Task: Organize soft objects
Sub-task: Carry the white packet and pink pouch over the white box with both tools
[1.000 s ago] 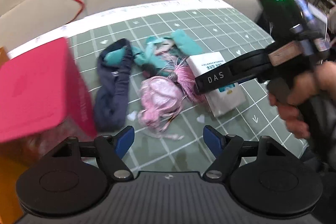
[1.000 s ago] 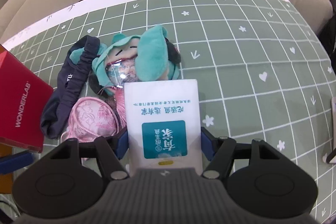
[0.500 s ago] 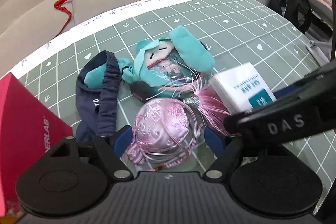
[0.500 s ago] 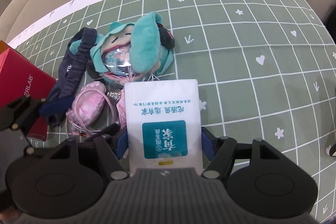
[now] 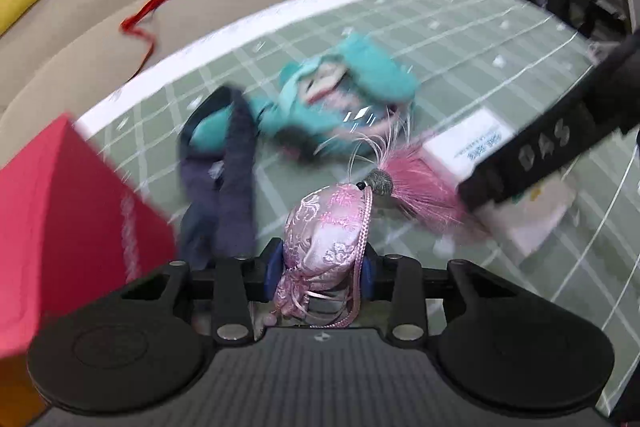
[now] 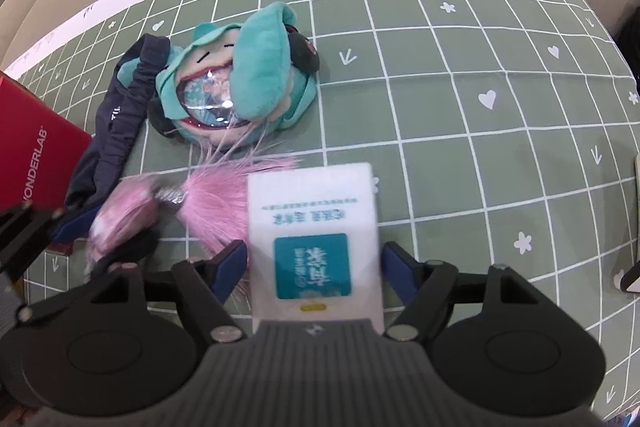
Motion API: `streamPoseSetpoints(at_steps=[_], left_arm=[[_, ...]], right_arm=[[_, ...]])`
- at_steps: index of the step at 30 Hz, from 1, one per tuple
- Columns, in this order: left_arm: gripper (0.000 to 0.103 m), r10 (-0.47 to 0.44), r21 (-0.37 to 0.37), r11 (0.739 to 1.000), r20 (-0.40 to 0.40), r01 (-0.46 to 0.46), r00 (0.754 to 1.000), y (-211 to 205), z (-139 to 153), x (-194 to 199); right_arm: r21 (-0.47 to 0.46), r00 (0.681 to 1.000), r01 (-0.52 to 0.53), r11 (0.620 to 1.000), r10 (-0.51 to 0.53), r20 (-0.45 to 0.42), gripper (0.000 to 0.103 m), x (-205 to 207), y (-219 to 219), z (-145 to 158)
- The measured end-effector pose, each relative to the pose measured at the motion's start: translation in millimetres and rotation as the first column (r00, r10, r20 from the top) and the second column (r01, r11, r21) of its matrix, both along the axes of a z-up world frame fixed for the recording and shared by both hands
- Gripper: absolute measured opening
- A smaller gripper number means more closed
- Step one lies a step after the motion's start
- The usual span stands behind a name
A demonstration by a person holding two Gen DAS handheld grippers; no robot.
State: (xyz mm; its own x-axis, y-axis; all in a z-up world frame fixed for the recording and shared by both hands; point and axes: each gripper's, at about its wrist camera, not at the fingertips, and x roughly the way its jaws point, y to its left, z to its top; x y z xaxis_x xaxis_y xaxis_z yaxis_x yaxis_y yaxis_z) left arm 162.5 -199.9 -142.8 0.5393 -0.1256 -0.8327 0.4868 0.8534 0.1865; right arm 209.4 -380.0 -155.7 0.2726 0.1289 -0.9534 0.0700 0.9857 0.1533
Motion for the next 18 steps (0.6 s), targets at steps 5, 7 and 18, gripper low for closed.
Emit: streamPoseSetpoints(at_steps=[5, 7, 18], left_arm=[[0.042, -0.001, 0.003, 1.0, -0.033, 0.001, 0.999, 7, 7, -21], [0.042, -0.006, 0.006, 1.0, -0.02, 0.006, 1.0, 8, 11, -26], [0.042, 0.119, -0.086, 0.989, -0.005, -0.119, 0.993, 51, 65, -36]], right_arm=[[-0.008, 1.0, -0.002, 1.0, 0.002, -0.006, 0.078, -1, 0, -1], [-0.018, 1.0, -0.013, 1.0, 0.013, -0.008, 0.079, -1, 1, -1], [-0.074, 0.998, -0.056, 0.996, 0.058, 0.016, 0.073, -5, 9, -2]])
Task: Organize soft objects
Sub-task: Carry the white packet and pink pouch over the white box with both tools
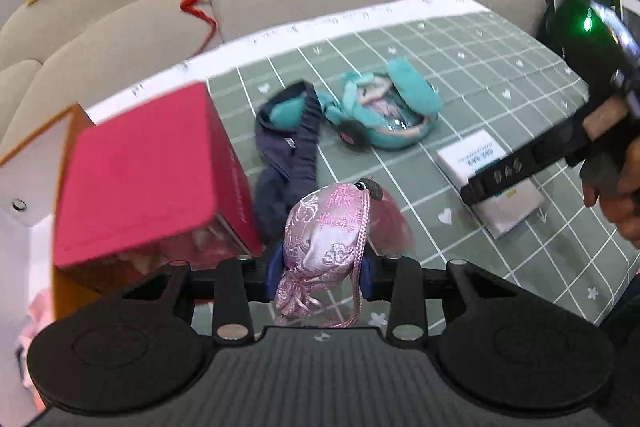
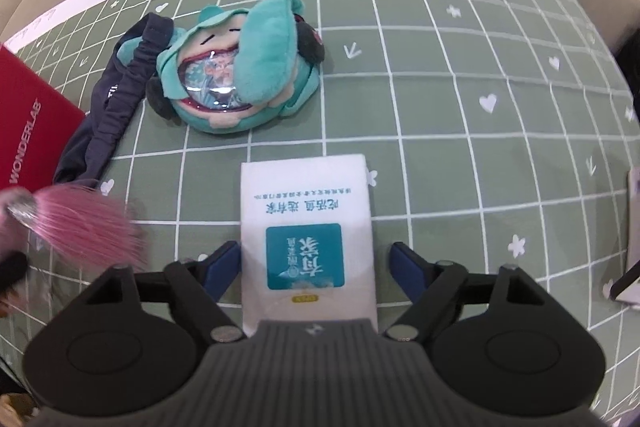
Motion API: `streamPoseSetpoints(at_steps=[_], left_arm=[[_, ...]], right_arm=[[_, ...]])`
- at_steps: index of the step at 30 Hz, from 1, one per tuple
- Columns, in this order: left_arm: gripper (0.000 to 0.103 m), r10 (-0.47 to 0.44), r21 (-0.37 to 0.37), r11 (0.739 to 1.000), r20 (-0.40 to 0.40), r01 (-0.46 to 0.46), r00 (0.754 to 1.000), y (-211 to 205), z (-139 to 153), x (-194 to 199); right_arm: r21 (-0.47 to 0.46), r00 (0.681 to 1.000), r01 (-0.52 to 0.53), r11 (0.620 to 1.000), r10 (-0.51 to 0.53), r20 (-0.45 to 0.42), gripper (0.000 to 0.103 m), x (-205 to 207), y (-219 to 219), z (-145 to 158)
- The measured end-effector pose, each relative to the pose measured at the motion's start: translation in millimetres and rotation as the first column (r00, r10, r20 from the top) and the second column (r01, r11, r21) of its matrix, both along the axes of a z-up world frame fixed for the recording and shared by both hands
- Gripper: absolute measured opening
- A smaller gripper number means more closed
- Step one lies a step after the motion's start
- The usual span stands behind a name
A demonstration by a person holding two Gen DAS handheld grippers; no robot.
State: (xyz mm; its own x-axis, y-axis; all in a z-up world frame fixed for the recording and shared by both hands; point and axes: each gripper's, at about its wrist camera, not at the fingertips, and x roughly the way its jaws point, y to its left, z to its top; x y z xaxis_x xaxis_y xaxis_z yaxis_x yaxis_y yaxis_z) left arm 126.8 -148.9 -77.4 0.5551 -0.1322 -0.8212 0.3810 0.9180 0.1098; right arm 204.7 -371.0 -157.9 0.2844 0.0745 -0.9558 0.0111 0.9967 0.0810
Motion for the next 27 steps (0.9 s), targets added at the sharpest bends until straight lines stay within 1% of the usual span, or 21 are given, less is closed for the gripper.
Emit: streamPoseSetpoints(at_steps=[1, 2, 4, 7, 9, 12, 15, 17, 20, 22, 24, 27], left_arm=[[0.042, 0.003, -0.004, 1.0, 0.008, -0.003, 1.0, 1, 3, 0], [0.042, 0.007, -0.007, 1.0, 0.01, -0.006, 1.0, 2, 5, 0], [0.042, 0.02, -0.026, 0.999, 0.012, -0.019, 1.0, 5, 10, -1], [0.042, 0.036, -0.067, 0.997, 0.012, -0.036, 0.999, 15, 23, -4], [0.042, 0.042, -0.085, 0.996, 0.021, -0.04, 0.999, 20, 31, -3], [0.042, 0.052, -0.108, 0.993, 0.048, -0.046, 0.997, 30, 48, -3], [0.042, 0.083, -0.152, 0.986, 0.077, -0.07, 0.994, 49, 71, -3], [0.042, 0.096, -0.166, 0.983, 0.103, -0.078, 0.99, 64, 85, -2], [0.042, 0.156, -0.165, 0.978, 0.165, -0.129, 0.974, 97, 111, -2], [0.042, 0.204, -0.167, 0.971, 0.192, -0.173, 0.96, 123, 122, -3], [0.042, 0.261, -0.175, 0.958, 0.198, -0.228, 0.945, 151, 128, -2], [0.042, 0.338, -0.189, 0.934, 0.184, -0.304, 0.923, 192, 129, -2]], right_arm=[[-0.012, 1.0, -0.006, 1.0, 0.007, 0.016, 0.067, -1, 2, 2], [-0.012, 1.0, -0.004, 1.0, 0.004, 0.021, 0.065, -1, 2, 2], [0.016, 1.0, 0.014, 1.0, -0.015, 0.024, 0.062, -2, 1, 4], [0.024, 0.998, 0.029, 0.999, -0.03, 0.053, 0.06, -5, 1, 16], [0.041, 0.995, 0.035, 0.999, -0.039, 0.088, 0.06, -6, 3, 31], [0.092, 0.989, 0.036, 0.995, -0.049, 0.141, 0.06, -8, 10, 58], [0.147, 0.981, 0.01, 0.989, -0.038, 0.19, 0.06, -13, 29, 85], [0.205, 0.976, -0.023, 0.978, -0.023, 0.218, 0.061, -17, 44, 103], [0.228, 0.96, -0.098, 0.969, 0.031, 0.279, 0.061, -22, 78, 133], [0.231, 0.946, -0.145, 0.962, 0.066, 0.317, 0.061, -24, 102, 149], [0.249, 0.932, -0.196, 0.949, 0.101, 0.347, 0.061, -25, 128, 163], [0.274, 0.917, -0.259, 0.926, 0.147, 0.37, 0.061, -22, 172, 175]])
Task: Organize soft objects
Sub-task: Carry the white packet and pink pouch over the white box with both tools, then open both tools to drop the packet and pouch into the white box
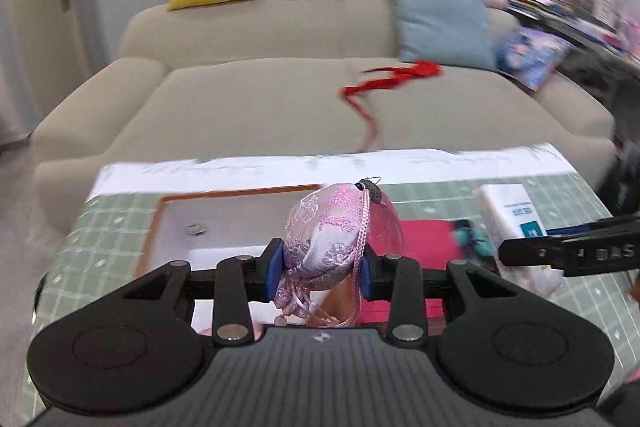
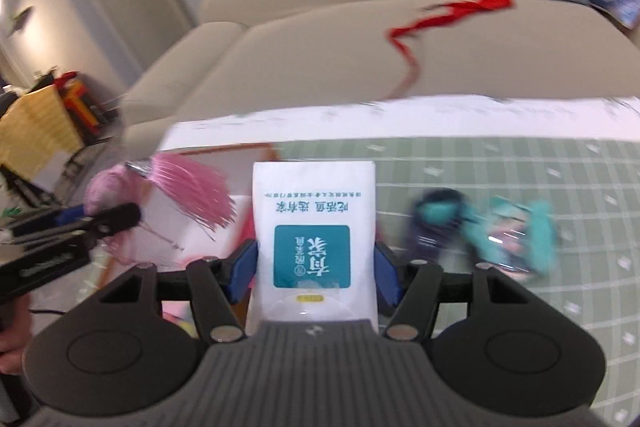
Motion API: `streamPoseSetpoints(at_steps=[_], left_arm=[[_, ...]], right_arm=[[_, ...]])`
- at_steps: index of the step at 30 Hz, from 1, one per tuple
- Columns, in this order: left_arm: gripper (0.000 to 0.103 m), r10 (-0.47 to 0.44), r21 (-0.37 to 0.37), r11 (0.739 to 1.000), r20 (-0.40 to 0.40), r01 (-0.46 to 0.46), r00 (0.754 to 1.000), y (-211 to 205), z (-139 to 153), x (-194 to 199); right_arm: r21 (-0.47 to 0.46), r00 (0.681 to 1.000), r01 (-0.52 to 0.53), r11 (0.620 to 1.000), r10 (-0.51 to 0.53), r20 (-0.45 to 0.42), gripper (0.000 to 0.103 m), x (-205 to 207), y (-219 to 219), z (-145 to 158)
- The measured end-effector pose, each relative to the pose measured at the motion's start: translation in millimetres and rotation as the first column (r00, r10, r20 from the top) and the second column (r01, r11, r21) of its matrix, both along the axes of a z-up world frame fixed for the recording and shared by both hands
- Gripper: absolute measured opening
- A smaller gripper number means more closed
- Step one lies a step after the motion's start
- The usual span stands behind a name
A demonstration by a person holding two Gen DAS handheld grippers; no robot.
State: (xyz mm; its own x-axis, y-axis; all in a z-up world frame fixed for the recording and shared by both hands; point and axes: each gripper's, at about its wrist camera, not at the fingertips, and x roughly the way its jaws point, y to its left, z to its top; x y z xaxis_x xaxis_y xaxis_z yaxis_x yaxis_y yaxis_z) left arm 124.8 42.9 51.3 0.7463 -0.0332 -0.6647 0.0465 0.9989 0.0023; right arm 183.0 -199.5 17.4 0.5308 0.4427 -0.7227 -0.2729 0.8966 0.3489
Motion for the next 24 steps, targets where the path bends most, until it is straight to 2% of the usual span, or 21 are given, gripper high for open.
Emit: streamPoseSetpoints(at_steps=[5, 9, 11, 13, 15, 17, 19, 24], left_arm=[[0.042, 0.085, -0.056, 0.995, -0.015, -0.086, 0.996, 55, -7, -1], [0.042, 0.132, -0.124, 0.983, -0.055, -0.138, 0.99, 91, -25, 5], [0.042, 0.174, -0.083, 0.98, -0.054, -0.178, 0.983, 102, -38, 8], [0.042, 0.176, -0.037, 0.983, -0.035, -0.178, 0.984, 105, -48, 12], [0.042, 0.157, -0.068, 0.985, -0.051, -0.16, 0.986, 112, -61, 20], [0.041, 0.177, -0.104, 0.977, -0.082, -0.185, 0.981, 118, -71, 28], [0.041, 0.168, -0.095, 0.98, -0.097, -0.178, 0.981, 119, -79, 35], [0.041, 0.175, -0.066, 0.981, -0.104, -0.182, 0.979, 120, -88, 42]], right_arm=[[0.018, 0.991, -0.133, 0.991, 0.133, -0.009, 0.062, 6, 81, 0], [-0.032, 0.983, -0.18, 0.983, 0.178, -0.053, 0.062, 15, 135, -20], [-0.061, 0.98, -0.188, 0.98, 0.184, -0.074, 0.062, 21, 158, -35], [-0.113, 0.98, -0.186, 0.976, 0.176, -0.093, 0.062, 29, 181, -52], [-0.177, 0.982, -0.173, 0.969, 0.156, -0.105, 0.062, 37, 197, -71], [-0.247, 0.987, -0.149, 0.958, 0.129, -0.095, 0.062, 40, 211, -86], [-0.294, 0.987, -0.154, 0.943, 0.137, -0.08, 0.062, 39, 220, -94], [-0.322, 0.988, -0.146, 0.935, 0.122, -0.094, 0.062, 44, 231, -110]])
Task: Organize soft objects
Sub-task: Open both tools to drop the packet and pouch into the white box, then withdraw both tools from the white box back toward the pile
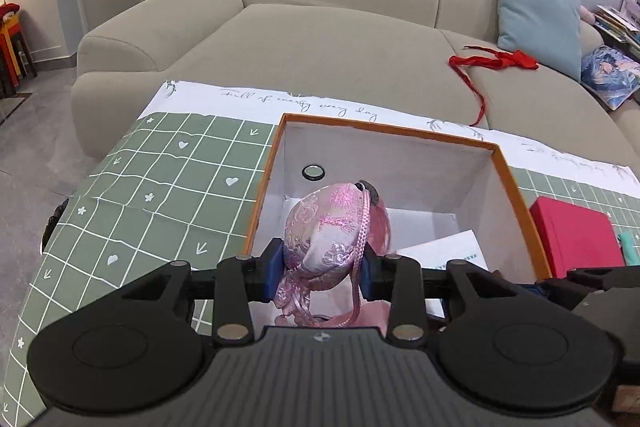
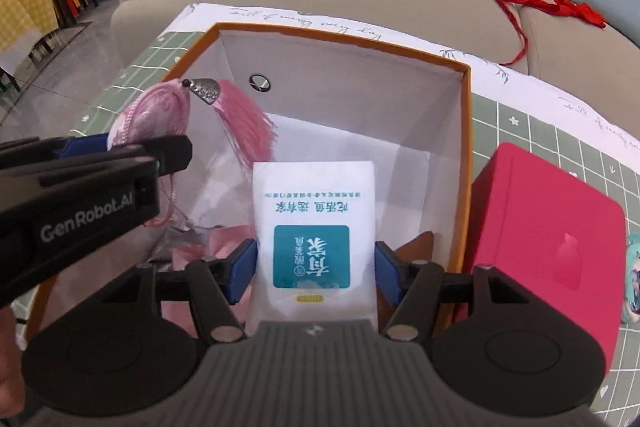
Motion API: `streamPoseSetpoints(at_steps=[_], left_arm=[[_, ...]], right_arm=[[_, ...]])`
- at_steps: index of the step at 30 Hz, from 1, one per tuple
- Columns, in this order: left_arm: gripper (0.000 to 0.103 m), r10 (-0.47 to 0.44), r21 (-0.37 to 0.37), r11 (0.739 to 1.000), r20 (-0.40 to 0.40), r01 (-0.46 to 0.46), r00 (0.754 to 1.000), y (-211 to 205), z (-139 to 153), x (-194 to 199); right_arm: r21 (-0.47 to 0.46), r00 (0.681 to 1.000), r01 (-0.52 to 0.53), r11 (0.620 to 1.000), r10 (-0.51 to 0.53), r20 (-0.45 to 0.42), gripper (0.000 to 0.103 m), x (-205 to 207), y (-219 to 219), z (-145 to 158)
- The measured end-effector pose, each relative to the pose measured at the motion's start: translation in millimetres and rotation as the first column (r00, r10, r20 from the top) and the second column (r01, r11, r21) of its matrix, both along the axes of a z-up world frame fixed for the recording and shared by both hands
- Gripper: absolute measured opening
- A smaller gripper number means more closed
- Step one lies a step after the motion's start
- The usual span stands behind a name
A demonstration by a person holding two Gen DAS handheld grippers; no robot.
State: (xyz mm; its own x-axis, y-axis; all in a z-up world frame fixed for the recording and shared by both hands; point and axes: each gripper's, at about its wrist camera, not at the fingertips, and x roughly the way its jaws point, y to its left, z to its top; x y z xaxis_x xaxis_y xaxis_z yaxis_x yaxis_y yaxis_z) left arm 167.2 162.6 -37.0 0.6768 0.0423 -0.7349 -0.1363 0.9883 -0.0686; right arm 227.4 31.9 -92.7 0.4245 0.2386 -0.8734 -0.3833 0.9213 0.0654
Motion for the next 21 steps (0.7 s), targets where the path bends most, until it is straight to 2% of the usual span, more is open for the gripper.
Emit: streamPoseSetpoints(at_steps=[8, 11, 13, 15, 17, 20, 21], left_arm=[[0.041, 0.022, 0.003, 1.0, -0.044, -0.022, 0.999, 6, -13, 5], [0.044, 0.023, 0.005, 1.0, -0.036, -0.023, 0.999, 6, -10, 2], [0.055, 0.045, 0.008, 0.999, -0.022, -0.045, 0.999, 7, -6, 1], [0.074, 0.05, -0.027, 0.998, -0.006, -0.05, 0.999, 9, -1, 0], [0.08, 0.036, -0.049, 0.998, 0.006, -0.036, 0.999, 8, 4, -1], [0.081, 0.025, -0.006, 1.0, 0.023, -0.024, 0.999, 2, 11, -4], [0.082, 0.027, 0.008, 1.0, 0.028, -0.028, 0.999, 1, 12, -5]], right_arm=[[-0.001, 1.0, 0.011, 1.0, -0.011, -0.01, 0.064, 3, 5, 2], [0.017, 1.0, 0.001, 1.0, -0.001, -0.023, 0.066, 3, 4, 3], [0.019, 1.0, -0.01, 1.0, 0.011, -0.019, 0.067, 1, 6, 5], [0.012, 0.999, -0.031, 0.999, 0.031, -0.013, 0.067, -1, 8, 7], [0.015, 0.999, -0.04, 0.999, 0.04, -0.008, 0.071, -3, 9, 9], [0.022, 0.997, -0.075, 0.997, 0.075, 0.008, 0.081, -7, 12, 14], [0.024, 0.996, -0.082, 0.996, 0.082, 0.019, 0.082, -10, 13, 16]])
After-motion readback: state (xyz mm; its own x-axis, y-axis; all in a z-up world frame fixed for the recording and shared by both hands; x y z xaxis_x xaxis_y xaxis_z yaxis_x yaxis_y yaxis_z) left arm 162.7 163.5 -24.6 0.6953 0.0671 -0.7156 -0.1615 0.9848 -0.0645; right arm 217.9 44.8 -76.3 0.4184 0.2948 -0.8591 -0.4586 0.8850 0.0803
